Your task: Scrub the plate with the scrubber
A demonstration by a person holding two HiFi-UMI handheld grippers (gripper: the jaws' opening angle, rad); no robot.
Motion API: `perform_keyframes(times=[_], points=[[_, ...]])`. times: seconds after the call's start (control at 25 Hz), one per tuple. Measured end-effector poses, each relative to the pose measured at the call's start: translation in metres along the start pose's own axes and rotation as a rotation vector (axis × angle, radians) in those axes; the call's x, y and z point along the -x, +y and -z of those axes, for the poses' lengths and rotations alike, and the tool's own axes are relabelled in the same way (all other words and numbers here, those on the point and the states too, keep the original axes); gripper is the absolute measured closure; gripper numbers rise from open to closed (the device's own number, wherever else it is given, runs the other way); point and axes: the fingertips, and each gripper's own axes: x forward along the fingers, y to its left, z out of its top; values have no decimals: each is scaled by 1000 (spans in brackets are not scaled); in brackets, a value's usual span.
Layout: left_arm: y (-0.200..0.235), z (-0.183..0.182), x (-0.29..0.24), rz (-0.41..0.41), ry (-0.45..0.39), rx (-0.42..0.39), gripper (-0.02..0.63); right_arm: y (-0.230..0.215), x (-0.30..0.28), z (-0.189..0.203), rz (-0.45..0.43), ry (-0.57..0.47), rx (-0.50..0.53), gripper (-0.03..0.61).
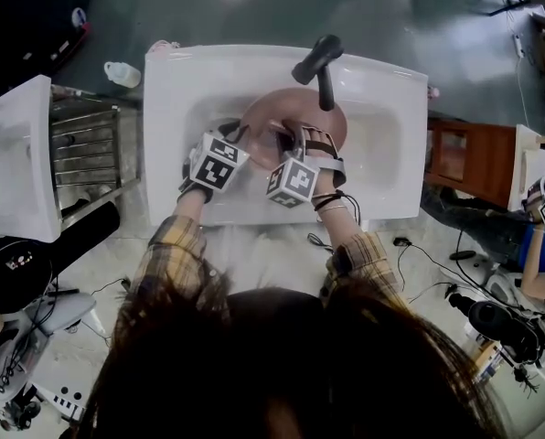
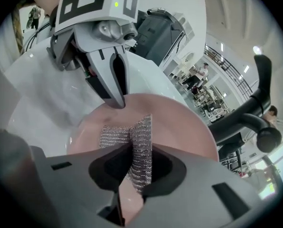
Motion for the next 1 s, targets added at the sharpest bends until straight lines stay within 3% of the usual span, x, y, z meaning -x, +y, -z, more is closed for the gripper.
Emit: perform_keyframes(times=[0.52, 0.84, 1.0], points=[[3, 2, -5, -4, 6, 10, 566, 31, -2, 10, -132, 26, 2, 492], [-2, 4, -5, 12, 9, 2, 563, 24, 6, 40, -116, 63, 1, 492], [-2, 5, -5, 14, 9, 2, 561, 5, 11, 49, -67, 76, -14, 491]])
